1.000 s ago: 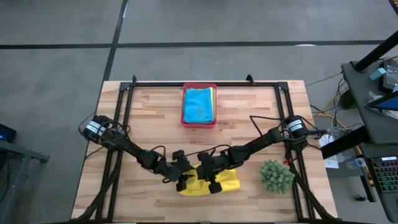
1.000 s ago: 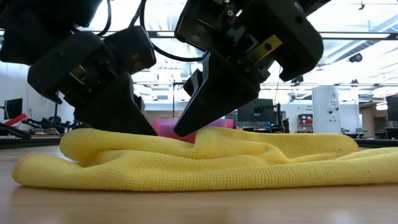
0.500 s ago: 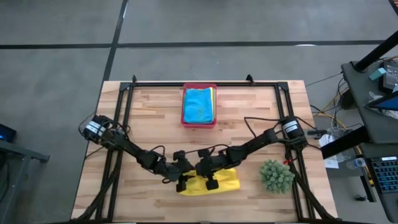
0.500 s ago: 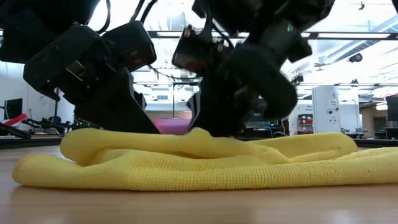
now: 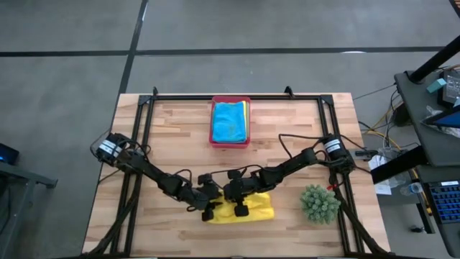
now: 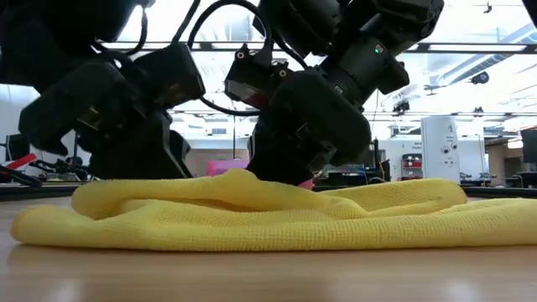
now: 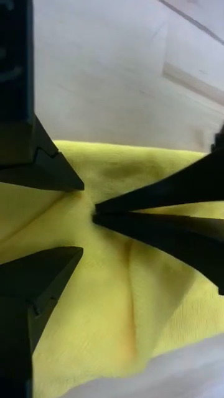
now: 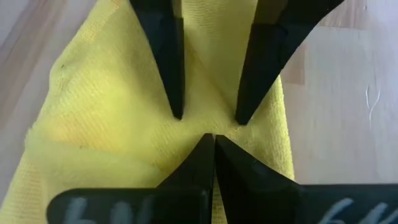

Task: Fold microfiber towels
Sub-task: Fold the yellow towel

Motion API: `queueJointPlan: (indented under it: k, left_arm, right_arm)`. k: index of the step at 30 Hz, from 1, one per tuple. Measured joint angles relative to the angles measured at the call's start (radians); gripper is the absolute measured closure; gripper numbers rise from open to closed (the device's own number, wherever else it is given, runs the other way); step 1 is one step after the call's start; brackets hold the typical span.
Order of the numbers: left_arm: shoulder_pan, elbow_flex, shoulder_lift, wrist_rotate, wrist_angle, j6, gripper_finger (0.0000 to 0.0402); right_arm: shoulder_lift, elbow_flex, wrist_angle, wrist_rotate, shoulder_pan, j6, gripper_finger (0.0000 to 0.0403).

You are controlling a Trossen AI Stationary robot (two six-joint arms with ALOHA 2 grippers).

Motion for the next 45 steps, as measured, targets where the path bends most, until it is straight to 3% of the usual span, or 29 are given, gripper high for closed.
queueJointPlan:
  k: [7, 15, 25, 31, 38, 45]
  left_arm:
    - [0.000, 0.000, -0.027, 0.000, -0.022, 0.001, 0.0259]
    - [0.000, -0.003, -0.027, -0.001, -0.024, 0.001, 0.0262]
    - [0.001, -0.004, -0.026, 0.007, -0.021, 0.001, 0.0329]
    - [-0.001, 0.004, -0.025, -0.038, -0.022, 0.063, 0.0395]
    - [-0.008, 0.023, -0.119, -0.088, -0.067, 0.211, 0.0401]
    - [-0.022, 0.024, -0.192, -0.125, -0.148, 0.238, 0.0401]
  right_arm:
    - [-0.069, 0.000, -0.019, 0.045, 0.002, -0.028, 0.0394]
    - [-0.056, -0.008, -0.038, 0.082, 0.002, -0.032, 0.0394]
    - [-0.038, -0.010, -0.036, 0.107, 0.002, -0.025, 0.0394]
    - [-0.038, -0.010, -0.035, 0.123, 0.002, -0.024, 0.0394]
    - [-0.038, -0.010, -0.035, 0.188, 0.000, -0.035, 0.0394]
    - [-0.089, -0.010, -0.070, 0.236, 0.000, -0.066, 0.0394]
